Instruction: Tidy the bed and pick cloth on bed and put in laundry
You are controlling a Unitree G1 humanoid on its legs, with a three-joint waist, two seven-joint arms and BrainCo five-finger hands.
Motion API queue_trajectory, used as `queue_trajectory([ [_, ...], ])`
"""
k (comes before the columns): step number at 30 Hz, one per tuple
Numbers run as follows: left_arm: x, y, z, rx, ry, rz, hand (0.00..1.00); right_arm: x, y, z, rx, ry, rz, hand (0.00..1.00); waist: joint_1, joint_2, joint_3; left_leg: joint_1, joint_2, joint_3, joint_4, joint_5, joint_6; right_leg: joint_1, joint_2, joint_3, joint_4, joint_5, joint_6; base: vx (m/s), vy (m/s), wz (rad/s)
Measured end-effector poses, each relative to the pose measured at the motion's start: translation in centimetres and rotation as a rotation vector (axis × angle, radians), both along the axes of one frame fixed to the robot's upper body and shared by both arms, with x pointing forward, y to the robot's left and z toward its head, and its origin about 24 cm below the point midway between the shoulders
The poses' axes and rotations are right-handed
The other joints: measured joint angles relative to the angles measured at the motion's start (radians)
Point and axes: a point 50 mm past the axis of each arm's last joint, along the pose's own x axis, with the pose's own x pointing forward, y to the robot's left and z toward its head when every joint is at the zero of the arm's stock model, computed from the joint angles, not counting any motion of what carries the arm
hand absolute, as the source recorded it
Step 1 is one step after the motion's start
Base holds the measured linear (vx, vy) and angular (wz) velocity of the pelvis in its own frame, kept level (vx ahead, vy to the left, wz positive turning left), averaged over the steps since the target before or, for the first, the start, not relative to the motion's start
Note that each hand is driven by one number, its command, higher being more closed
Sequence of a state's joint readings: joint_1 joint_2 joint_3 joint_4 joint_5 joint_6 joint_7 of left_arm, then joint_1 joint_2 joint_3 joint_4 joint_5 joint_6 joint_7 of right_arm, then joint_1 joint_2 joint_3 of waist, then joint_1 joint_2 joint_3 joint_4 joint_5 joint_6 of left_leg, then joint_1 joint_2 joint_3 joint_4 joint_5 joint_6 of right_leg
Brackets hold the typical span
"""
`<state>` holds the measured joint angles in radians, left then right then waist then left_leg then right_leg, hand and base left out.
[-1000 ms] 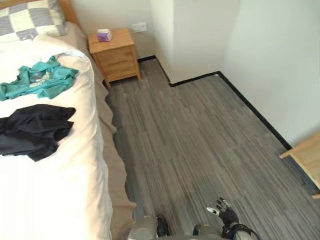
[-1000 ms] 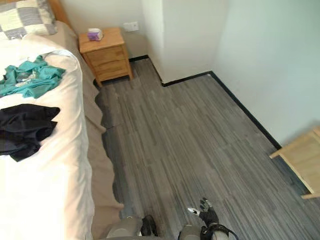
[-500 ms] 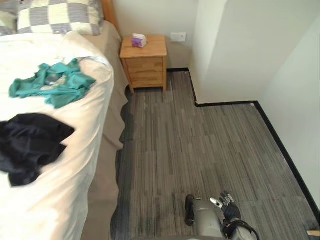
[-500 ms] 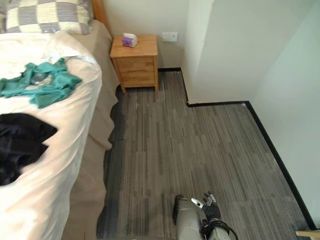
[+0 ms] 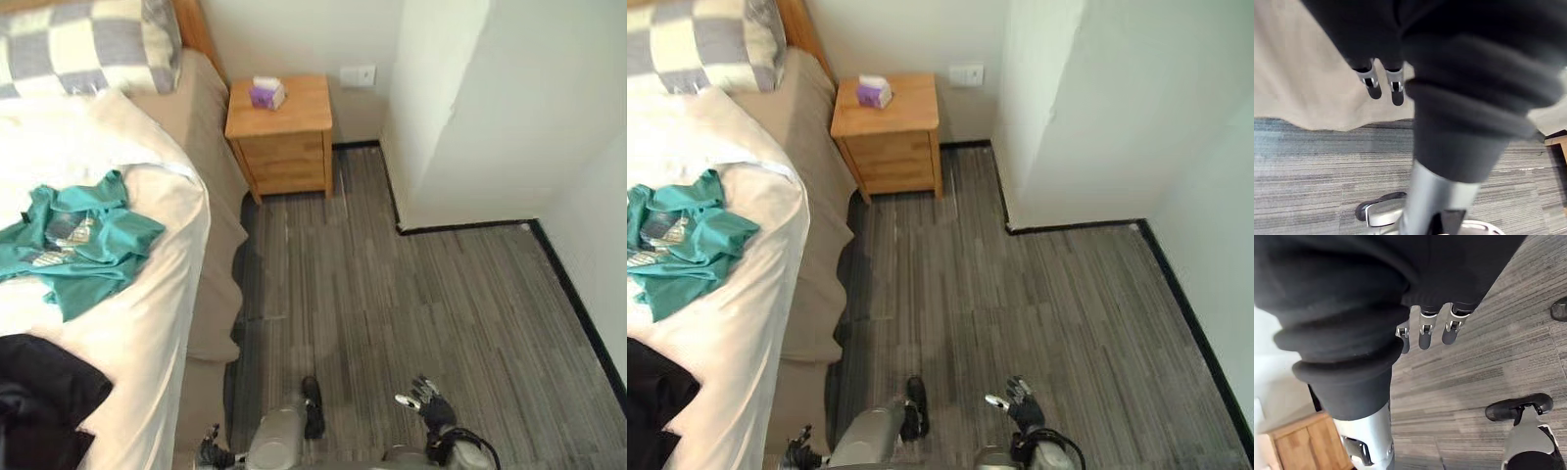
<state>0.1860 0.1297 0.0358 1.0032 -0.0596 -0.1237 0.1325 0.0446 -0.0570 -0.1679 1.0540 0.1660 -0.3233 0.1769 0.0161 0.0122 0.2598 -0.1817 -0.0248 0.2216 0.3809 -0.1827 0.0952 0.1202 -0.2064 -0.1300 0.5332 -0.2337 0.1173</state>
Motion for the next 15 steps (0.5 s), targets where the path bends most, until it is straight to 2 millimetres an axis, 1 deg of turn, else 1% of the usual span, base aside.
queue_trajectory([
  [1,-0.1,0.0,-0.1,-0.004,0.016,-0.005,0.0,0.2,0.1,0.1,0.0,-0.005,-0.001,0.0,-0.001,-0.013,0.005,0.052,-0.023,-0.004,-0.029,-0.013,0.01,-0.085,-0.034,0.011,0.21,0.049,0.02,0.41,0.016,0.18],
  [2,-0.2,0.1,-0.2,-0.003,0.025,-0.009,0.0,0.3,0.1,0.1,0.0,-0.006,0.001,0.0,-0.002,-0.022,0.007,0.088,-0.035,-0.009,-0.047,-0.016,0.013,-0.132,-0.047,0.021,0.329,0.054,0.021,0.41,-0.026,0.28],
  [3,-0.5,0.1,-0.3,-0.012,0.047,-0.029,0.0,0.2,-0.1,0.1,-0.006,-0.004,-0.001,0.0,-0.01,-0.022,0.007,0.164,-0.045,-0.036,-0.084,-0.021,0.019,-0.2,-0.047,0.016,0.481,0.033,0.015,0.58,-0.072,0.38],
  [4,-0.9,0.0,-0.5,-0.01,0.078,-0.059,0.0,0.0,-0.3,0.0,-0.012,0.002,0.004,0.0,-0.011,-0.019,0.01,0.253,-0.046,-0.064,-0.143,-0.021,0.019,-0.24,-0.025,-0.011,0.516,0.004,0.004,0.55,-0.09,0.41],
  [5,-1.1,0.0,-0.6,-0.01,0.092,-0.057,0.0,0.0,-0.3,0.1,-0.009,-0.001,0.0,0.0,-0.014,-0.018,0.011,0.295,-0.043,-0.074,-0.172,-0.021,0.019,-0.258,-0.013,-0.023,0.5,-0.012,-0.004,0.51,-0.128,0.46],
  [6,-1.6,0.3,-0.7,-0.006,0.116,-0.054,0.0,0.1,-0.2,0.1,-0.005,-0.013,-0.001,0.0,-0.027,-0.015,0.015,0.359,-0.037,-0.098,-0.214,-0.02,0.019,-0.294,0.004,-0.065,0.421,-0.04,-0.013,0.38,-0.159,0.64],
  [7,-2.0,0.5,-0.7,-0.002,0.137,-0.052,0.0,0.3,-0.2,0.3,-0.003,-0.029,-0.009,0.0,-0.037,-0.021,0.017,0.403,-0.027,-0.127,-0.237,-0.021,0.018,-0.319,0.015,-0.107,0.283,-0.042,-0.02,0.36,-0.174,0.76],
  [8,-2.1,0.7,-0.8,0.0,0.145,-0.052,0.0,0.3,-0.2,0.3,0.0,-0.034,-0.016,0.0,-0.042,-0.024,0.018,0.414,-0.021,-0.145,-0.243,-0.021,0.018,-0.332,0.017,-0.121,0.199,-0.039,-0.024,0.32,-0.191,0.98],
  [9,-2.3,0.7,-0.8,-0.003,0.155,-0.052,0.0,0.3,-0.2,0.4,0.006,-0.042,-0.03,0.0,-0.052,-0.019,0.019,0.425,-0.001,-0.178,-0.243,-0.042,-0.001,-0.355,0.029,-0.128,0.015,-0.001,-0.03,0.3,-0.207,1.05],
  [10,-2.4,0.8,-0.8,-0.008,0.158,-0.047,0.0,0.2,-0.1,0.4,0.018,-0.048,-0.052,0.0,-0.052,-0.021,0.018,0.43,0.017,-0.199,-0.242,-0.07,-0.022,-0.371,0.033,-0.114,-0.179,0.079,-0.026,0.29,-0.229,1.01],
  [11,-2.5,1.0,-0.8,-0.006,0.158,-0.04,0.0,0.2,0.0,0.3,0.024,-0.048,-0.062,0.0,-0.046,-0.026,0.016,0.433,0.021,-0.205,-0.237,-0.081,-0.031,-0.374,0.035,-0.102,-0.268,0.115,-0.023,0.3,-0.281,0.79],
  [12,-2.8,1.1,-0.7,-0.009,0.152,-0.017,0.0,-0.1,0.1,0.2,0.026,-0.042,-0.068,0.0,-0.035,-0.027,0.016,0.449,0.032,-0.206,-0.218,-0.113,-0.058,-0.378,0.031,-0.07,-0.344,0.164,-0.022,0.32,-0.354,0.58],
  [13,-3.1,1.0,-0.7,-0.013,0.145,0.007,0.0,-0.3,0.1,0.3,0.022,-0.048,-0.069,0.0,-0.029,-0.023,0.013,0.468,0.047,-0.214,-0.186,-0.162,-0.079,-0.368,0.032,-0.051,-0.336,0.18,-0.037,0.35,-0.391,0.49],
  [14,-3.2,0.8,-0.8,-0.018,0.144,0.021,0.0,-0.2,0.1,0.4,0.02,-0.056,-0.064,0.0,-0.026,-0.016,0.012,0.478,0.06,-0.222,-0.171,-0.187,-0.092,-0.366,0.04,-0.05,-0.317,0.233,-0.048,0.38,-0.428,0.34],
  [15,-3.3,0.3,-0.9,-0.03,0.147,0.037,0.0,0.0,-0.2,0.5,0.006,-0.066,-0.054,0.0,-0.026,0.005,0.003,0.5,0.098,-0.225,-0.163,-0.215,-0.114,-0.376,0.059,-0.057,-0.25,0.256,-0.059,0.32,-0.342,0.13],
])
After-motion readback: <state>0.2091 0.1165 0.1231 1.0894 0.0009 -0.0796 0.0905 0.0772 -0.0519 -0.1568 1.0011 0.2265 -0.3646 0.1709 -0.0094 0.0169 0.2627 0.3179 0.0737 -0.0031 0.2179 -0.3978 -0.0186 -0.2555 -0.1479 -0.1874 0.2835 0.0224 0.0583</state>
